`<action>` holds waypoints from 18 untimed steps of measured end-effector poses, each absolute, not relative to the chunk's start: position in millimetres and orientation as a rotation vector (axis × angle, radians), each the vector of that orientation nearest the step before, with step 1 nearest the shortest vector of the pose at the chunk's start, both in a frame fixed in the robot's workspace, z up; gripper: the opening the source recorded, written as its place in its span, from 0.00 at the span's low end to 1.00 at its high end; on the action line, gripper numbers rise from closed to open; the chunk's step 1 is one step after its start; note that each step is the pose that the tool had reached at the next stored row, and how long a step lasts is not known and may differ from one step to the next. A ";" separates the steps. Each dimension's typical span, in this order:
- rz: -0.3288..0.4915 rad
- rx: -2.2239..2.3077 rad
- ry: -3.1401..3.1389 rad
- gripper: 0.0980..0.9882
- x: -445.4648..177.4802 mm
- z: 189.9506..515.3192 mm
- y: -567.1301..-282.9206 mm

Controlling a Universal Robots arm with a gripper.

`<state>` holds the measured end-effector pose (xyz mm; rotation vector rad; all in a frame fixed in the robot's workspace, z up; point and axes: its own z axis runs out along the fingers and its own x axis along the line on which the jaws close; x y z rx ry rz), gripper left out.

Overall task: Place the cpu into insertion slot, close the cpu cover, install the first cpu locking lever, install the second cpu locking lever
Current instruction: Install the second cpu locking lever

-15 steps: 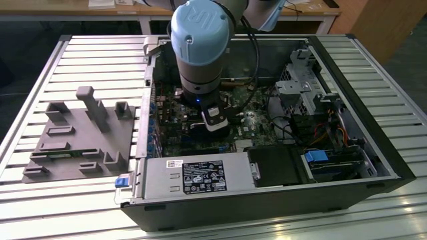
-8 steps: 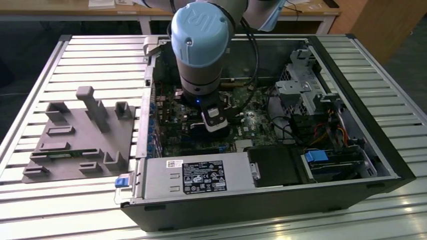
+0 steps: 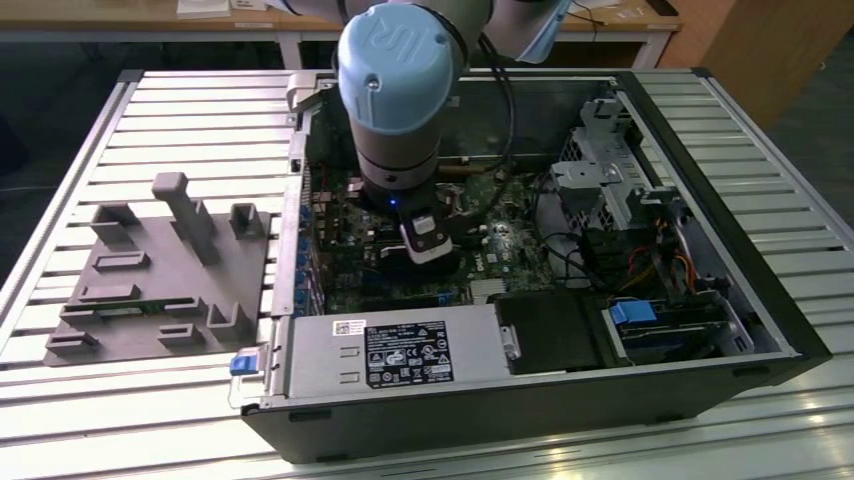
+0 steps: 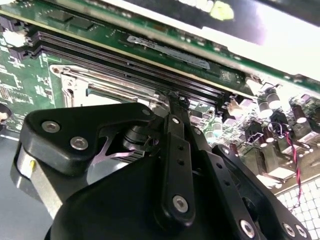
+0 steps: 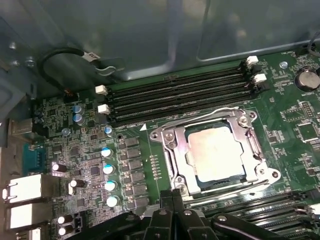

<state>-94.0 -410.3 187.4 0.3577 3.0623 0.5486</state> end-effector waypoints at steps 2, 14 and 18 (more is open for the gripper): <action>0.549 0.358 3.062 0.00 -96.1 187.4 -409.1; 0.527 0.357 3.064 0.00 -98.5 187.4 -403.6; 0.519 0.357 3.065 0.00 -98.5 187.3 -403.6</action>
